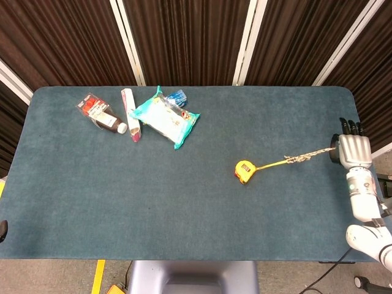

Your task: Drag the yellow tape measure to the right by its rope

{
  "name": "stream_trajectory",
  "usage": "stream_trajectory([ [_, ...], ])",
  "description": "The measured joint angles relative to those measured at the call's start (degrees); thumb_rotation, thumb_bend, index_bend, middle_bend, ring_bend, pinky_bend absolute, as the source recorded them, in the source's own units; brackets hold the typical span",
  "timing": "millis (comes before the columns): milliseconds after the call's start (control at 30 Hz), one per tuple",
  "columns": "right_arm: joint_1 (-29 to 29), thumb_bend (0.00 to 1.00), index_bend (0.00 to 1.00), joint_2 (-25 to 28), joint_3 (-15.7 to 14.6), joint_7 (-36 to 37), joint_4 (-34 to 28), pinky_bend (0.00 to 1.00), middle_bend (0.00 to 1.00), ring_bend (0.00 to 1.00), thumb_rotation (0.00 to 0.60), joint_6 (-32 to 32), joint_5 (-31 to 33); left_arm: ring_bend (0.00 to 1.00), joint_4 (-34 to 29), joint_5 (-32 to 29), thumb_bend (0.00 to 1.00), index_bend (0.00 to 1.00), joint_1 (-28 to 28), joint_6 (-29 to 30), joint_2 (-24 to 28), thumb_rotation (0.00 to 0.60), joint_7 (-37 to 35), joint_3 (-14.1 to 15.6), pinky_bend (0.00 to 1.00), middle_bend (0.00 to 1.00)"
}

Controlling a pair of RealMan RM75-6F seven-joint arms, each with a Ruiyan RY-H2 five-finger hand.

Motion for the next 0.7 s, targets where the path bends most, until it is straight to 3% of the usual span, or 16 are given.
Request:
stream_trajectory([
  [133, 0.7, 0.17, 0.16, 2.1, 0.6, 1.6, -6.2, 0.0, 0.05, 0.03, 0.6, -2.3, -0.2, 0.0, 0.1, 0.0, 0.41, 0.15, 0.0, -0.1, 0.1, 0.6, -0.3, -0.1, 0.12, 0.0],
  [333, 2.6, 0.11, 0.01, 3.6, 2.5, 3.0, -14.6, 0.0, 0.04, 0.02, 0.6, -2.4, -1.4, 0.0, 0.2, 0.0, 0.41, 0.15, 0.0, 0.0, 0.2, 0.6, -0.8, -0.1, 0.12, 0.0],
  [533, 5.8, 0.11, 0.02, 2.4, 4.3, 2.6, -22.4, 0.0, 0.04, 0.02, 0.6, -0.7, -3.2, 0.0, 0.3, 0.1, 0.41, 0.15, 0.0, 0.0, 0.2, 0.6, -1.0, -0.1, 0.12, 0.0],
  [700, 7.2, 0.13, 0.13, -2.9, 3.9, 0.4, -27.1, 0.0, 0.03, 0.03, 0.6, 3.5, -6.2, 0.0, 0.8, -0.3, 0.41, 0.15, 0.0, -0.1, 0.2, 0.6, -1.7, -0.3, 0.12, 0.0],
])
